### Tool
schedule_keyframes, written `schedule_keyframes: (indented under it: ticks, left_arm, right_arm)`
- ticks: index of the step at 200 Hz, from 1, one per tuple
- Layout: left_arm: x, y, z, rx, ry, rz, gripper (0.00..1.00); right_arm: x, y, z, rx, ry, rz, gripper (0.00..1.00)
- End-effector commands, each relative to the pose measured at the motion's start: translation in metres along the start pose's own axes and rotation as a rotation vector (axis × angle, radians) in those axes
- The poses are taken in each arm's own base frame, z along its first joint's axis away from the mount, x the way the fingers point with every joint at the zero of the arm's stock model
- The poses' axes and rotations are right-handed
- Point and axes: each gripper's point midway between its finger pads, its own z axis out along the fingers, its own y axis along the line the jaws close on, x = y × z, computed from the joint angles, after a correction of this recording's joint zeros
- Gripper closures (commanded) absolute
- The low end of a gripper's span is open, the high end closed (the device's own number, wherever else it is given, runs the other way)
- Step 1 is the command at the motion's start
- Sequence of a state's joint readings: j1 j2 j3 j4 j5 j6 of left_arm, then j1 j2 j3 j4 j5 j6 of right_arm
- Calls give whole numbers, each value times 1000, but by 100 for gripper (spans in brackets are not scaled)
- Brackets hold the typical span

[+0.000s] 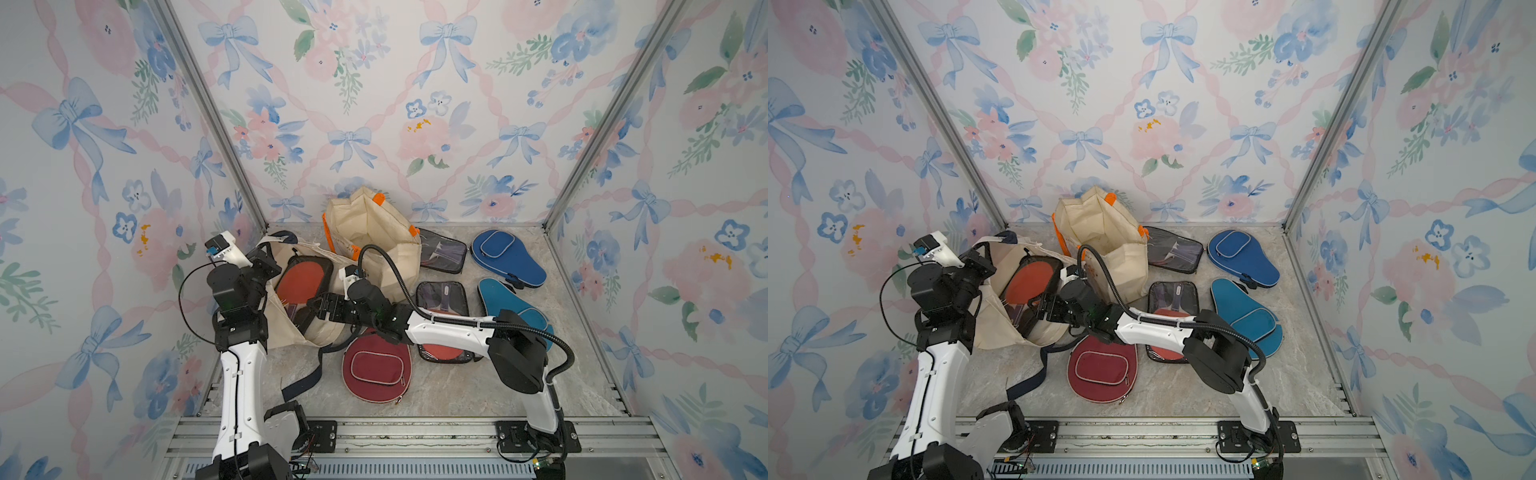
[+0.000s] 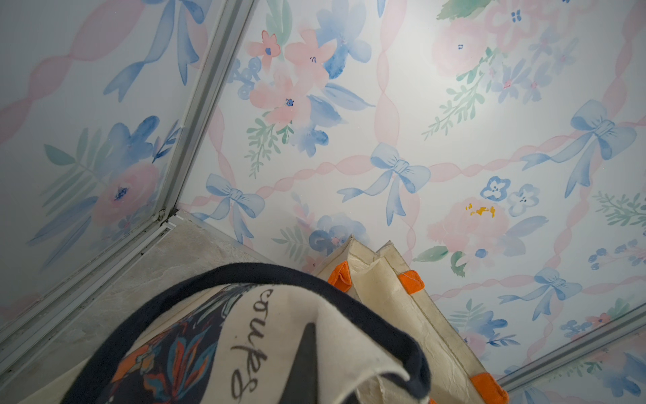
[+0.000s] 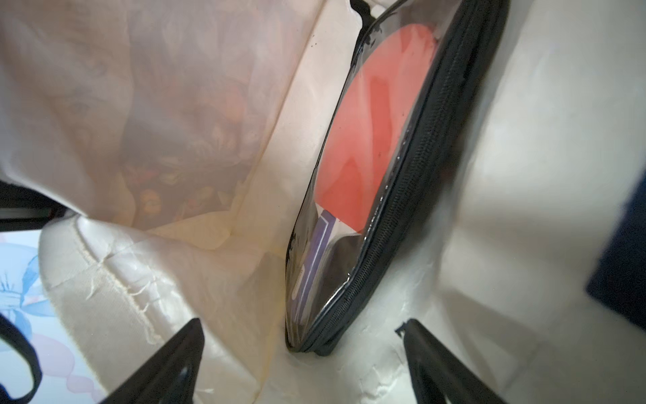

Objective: Remove the ping pong set from the canvas bag
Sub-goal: Pick up the ping pong set from the canvas bag.

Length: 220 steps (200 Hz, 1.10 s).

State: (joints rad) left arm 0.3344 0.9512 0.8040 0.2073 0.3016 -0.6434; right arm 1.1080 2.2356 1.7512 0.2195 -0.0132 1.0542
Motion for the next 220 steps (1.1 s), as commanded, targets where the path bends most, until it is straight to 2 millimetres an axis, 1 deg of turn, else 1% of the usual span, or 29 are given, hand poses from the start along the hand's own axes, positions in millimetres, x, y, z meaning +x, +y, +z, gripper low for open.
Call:
schedule_keyframes:
  ticks: [1, 27, 48, 68, 105, 129, 155, 184, 198, 220]
  left_arm:
    - [-41, -35, -13, 125, -147, 32, 100]
    - [-40, -35, -13, 130, -142, 27, 100]
    - [-39, -36, -12, 134, -138, 23, 100]
    - [-40, -37, -13, 138, -139, 23, 100]
    - [-39, -38, -13, 144, -137, 20, 100]
    - [-37, -39, -13, 150, -134, 20, 100]
    - [-37, -40, -13, 153, -134, 18, 100]
    - [-35, -42, -12, 159, -128, 19, 100]
    - [-34, -43, -12, 162, -125, 20, 100]
    - [-33, -43, -11, 163, -122, 18, 100]
  right_arm:
    - [3, -18, 10, 80, -26, 100, 13]
    - [0, -28, 12, 136, -59, 136, 14]
    - [-1, -27, 13, 172, -77, 135, 14]
    - [0, -27, 19, 172, -79, 158, 15]
    - [3, -38, 28, 217, -83, 167, 17]
    - [9, -50, 28, 278, -79, 163, 18]
    - [16, -63, 35, 319, -63, 168, 19]
    - [10, -67, 43, 315, -75, 158, 19]
    - [7, -73, 46, 325, -80, 165, 20]
    - [10, -78, 51, 339, -76, 156, 20]
